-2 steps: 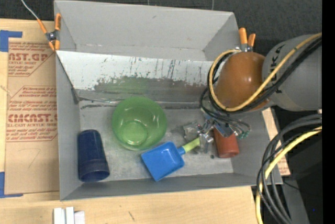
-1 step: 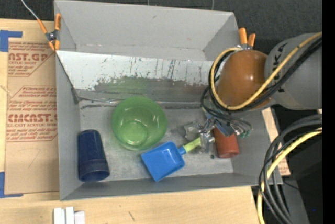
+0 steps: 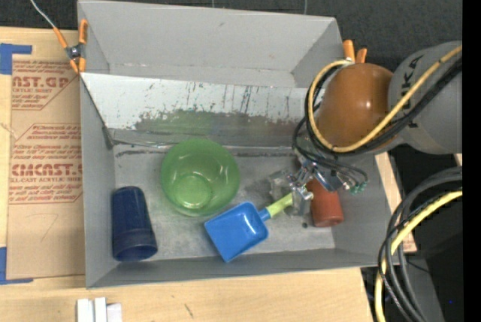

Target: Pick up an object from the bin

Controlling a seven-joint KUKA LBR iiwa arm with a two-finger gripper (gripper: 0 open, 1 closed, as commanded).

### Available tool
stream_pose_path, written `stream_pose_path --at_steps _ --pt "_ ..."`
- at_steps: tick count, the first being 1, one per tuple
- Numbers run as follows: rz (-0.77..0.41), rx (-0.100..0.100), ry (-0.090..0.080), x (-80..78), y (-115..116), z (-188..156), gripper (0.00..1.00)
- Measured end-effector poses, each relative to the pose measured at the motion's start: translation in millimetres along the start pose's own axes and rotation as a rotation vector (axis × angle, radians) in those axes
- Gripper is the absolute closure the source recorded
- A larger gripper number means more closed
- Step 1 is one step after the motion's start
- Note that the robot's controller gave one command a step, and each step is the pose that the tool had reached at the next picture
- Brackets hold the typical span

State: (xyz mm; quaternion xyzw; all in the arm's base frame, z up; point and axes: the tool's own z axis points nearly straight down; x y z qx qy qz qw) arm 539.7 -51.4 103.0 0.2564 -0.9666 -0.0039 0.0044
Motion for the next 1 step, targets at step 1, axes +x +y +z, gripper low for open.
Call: stream_pose_path --at_steps 1 --pt "0.001 0.005 -0.007 -1.7 -1.4 -19.4 1.00"
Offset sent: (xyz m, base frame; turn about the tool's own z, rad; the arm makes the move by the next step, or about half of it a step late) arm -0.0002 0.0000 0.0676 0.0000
